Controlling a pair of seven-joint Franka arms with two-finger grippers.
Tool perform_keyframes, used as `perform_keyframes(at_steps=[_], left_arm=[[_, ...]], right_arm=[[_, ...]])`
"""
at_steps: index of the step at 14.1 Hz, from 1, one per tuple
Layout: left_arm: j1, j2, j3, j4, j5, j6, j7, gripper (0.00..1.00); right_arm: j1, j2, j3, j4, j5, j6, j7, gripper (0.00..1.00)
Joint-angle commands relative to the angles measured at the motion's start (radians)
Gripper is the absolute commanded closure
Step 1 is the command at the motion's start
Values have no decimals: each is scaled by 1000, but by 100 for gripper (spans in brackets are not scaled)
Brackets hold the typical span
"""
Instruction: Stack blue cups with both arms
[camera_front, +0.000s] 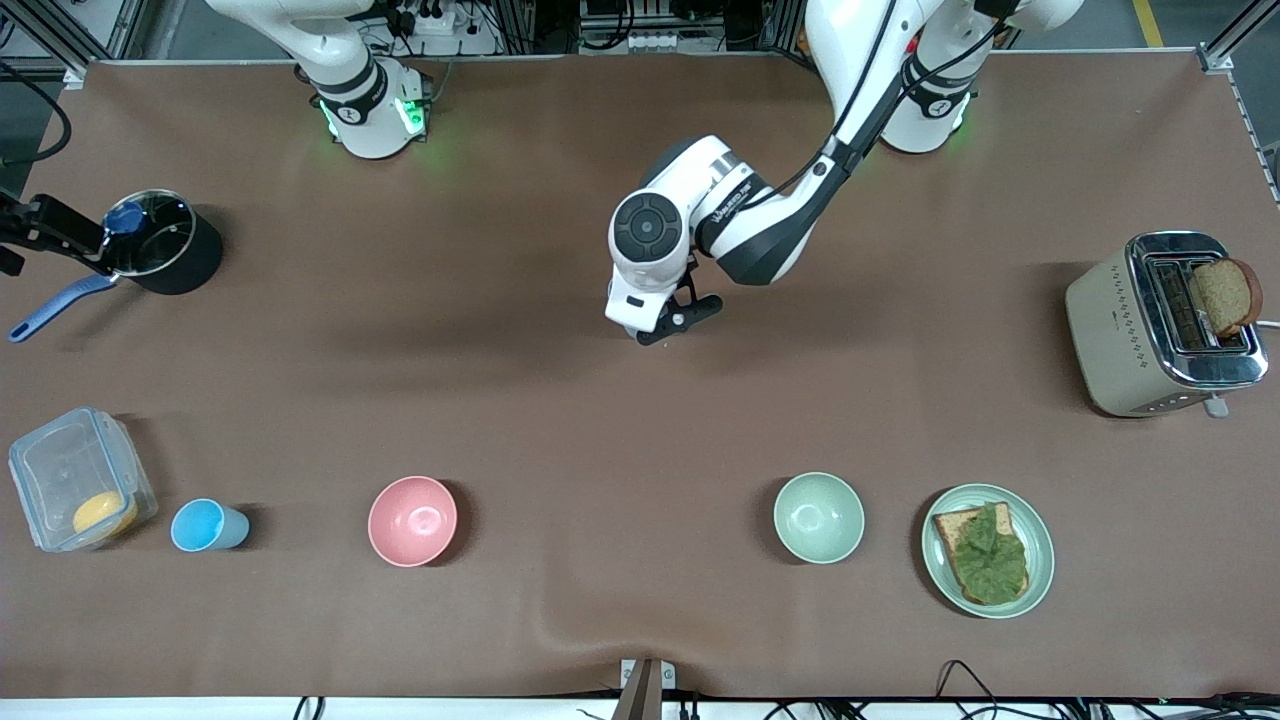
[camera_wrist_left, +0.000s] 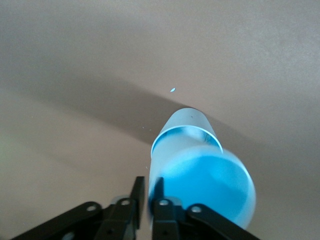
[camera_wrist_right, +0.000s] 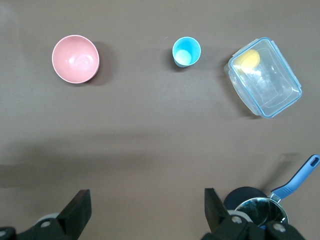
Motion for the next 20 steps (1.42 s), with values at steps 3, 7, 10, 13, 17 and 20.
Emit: perform_keyframes(at_steps=[3,7,10,13,17,20], left_arm=[[7,-46,16,13,-19,-12,-21,0],[129,-200,35,22,16,-65,11,0],[267,-292,29,71,59,-194,178,0],[441,-376,28,96,61,-295,432,0],[581,-490,32,93,140,-441,751,0],[671,-557,32,81,140,-536,905,0]], right_arm=[[-17,23,11,27,-4,-17,-13,0],[-17,25,11,21,-4,-21,-11,0],[-14,48,13,17,-4,-17,-11,0],[-16,92,14,29,6,34,-13,0],[-4,97,16,30,7,49,-15,0],[1,112,17,38,16,60,-8,0]])
